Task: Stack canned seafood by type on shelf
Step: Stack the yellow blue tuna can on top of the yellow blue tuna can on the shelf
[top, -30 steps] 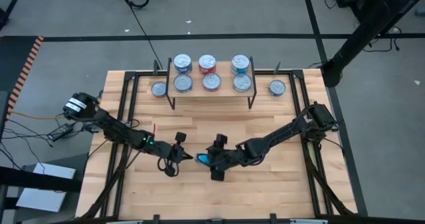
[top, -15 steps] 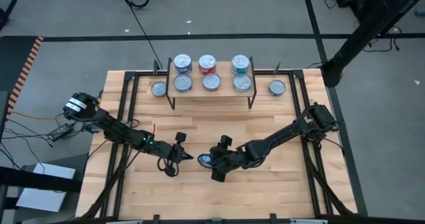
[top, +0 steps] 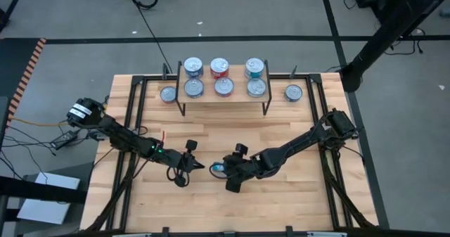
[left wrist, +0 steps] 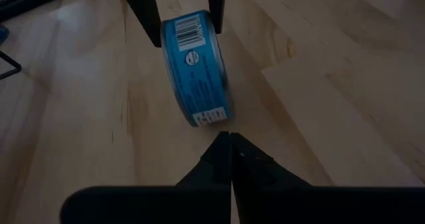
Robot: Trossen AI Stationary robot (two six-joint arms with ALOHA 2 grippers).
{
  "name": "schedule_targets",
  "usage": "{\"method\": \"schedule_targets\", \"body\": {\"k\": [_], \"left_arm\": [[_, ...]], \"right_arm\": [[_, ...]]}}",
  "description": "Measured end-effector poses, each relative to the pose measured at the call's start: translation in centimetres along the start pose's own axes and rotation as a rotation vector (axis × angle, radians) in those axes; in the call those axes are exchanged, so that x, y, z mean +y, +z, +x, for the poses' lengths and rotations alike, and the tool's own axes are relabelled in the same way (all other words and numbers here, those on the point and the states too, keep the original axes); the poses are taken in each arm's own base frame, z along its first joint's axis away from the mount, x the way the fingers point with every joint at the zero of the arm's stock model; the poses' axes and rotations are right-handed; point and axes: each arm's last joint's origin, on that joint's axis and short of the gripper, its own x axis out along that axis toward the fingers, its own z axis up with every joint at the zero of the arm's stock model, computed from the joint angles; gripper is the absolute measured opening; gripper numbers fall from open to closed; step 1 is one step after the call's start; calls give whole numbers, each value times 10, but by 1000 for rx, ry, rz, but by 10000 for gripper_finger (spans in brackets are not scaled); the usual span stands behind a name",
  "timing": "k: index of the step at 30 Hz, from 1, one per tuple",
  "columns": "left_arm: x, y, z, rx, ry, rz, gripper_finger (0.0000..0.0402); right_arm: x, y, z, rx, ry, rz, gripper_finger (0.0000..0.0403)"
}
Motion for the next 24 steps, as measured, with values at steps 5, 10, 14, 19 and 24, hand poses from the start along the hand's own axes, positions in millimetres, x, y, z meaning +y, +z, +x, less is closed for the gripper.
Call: {"method": "schedule_targets", "body": {"k": [5,10,14,19,24], "left_arm": [[0,0,0,0,0,0,3],[0,0,0,0,0,0,3],[0,0,0,0,0,0,3],[0,0,0,0,0,5,4],[0,0,0,0,2,6,4]], "right_arm": [[0,0,0,0,-1,-38,176],[0,0,0,-2,0,-73,152],[1,3,-1,-3,1,-123,152],[2,24,-17,26,-115,-217,152],[-4,48,-48,70,-372,-353,152]]}}
